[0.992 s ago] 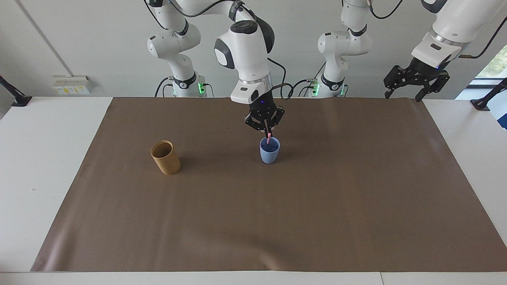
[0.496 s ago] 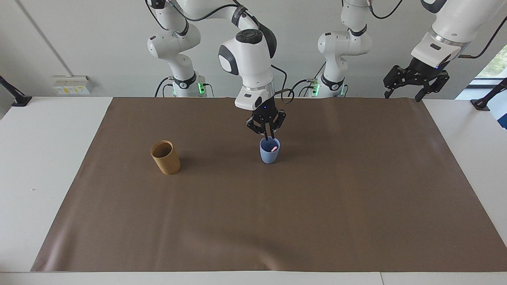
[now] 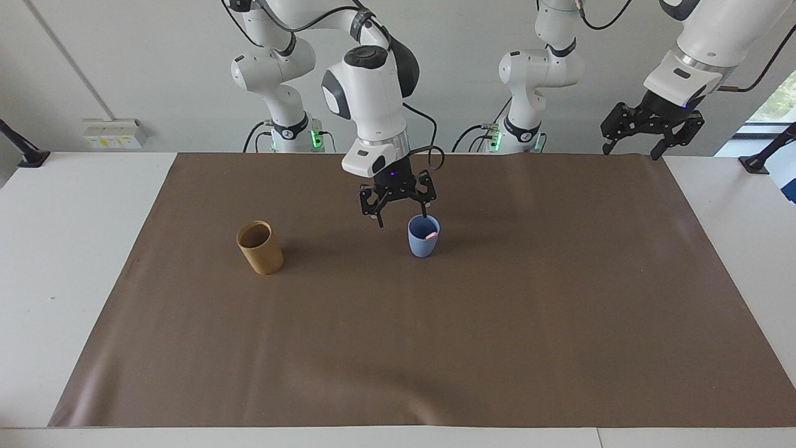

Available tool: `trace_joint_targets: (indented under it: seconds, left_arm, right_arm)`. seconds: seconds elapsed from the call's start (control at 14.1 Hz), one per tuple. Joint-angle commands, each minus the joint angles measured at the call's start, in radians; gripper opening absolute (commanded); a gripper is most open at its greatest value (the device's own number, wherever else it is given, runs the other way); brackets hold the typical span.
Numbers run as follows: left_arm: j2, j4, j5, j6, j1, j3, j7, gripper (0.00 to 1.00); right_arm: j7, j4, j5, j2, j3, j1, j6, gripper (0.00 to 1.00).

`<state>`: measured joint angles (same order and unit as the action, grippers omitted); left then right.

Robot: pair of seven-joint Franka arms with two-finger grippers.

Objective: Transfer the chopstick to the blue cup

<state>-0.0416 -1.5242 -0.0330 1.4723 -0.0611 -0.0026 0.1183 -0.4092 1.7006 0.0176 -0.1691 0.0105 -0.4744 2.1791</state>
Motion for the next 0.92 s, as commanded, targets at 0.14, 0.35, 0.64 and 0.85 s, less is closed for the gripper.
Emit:
trace_joint_targets:
  seconds: [0.14,0.35,0.64,0.85]
  left_arm:
    - [-0.017,-0.014,0.010,0.002,-0.013,0.006,-0.002,1.00]
    - [-0.017,-0.014,0.007,0.002,-0.013,0.004,-0.015,1.00]
    - [-0.018,-0.017,0.007,-0.003,-0.011,0.004,-0.009,1.00]
    - [-0.018,-0.017,0.007,-0.003,-0.013,0.004,-0.016,1.00]
  right_arm:
    - [0.029,-0.021,-0.008,0.111,0.011,0.160,-0.180,1.00]
    - [0.050,-0.085,-0.011,0.131,0.010,0.243,-0.315,1.00]
    - [0.090,-0.128,-0.015,0.149,0.006,0.312,-0.455,1.00]
    - [0.093,-0.130,-0.010,0.210,0.006,0.376,-0.525,1.00]
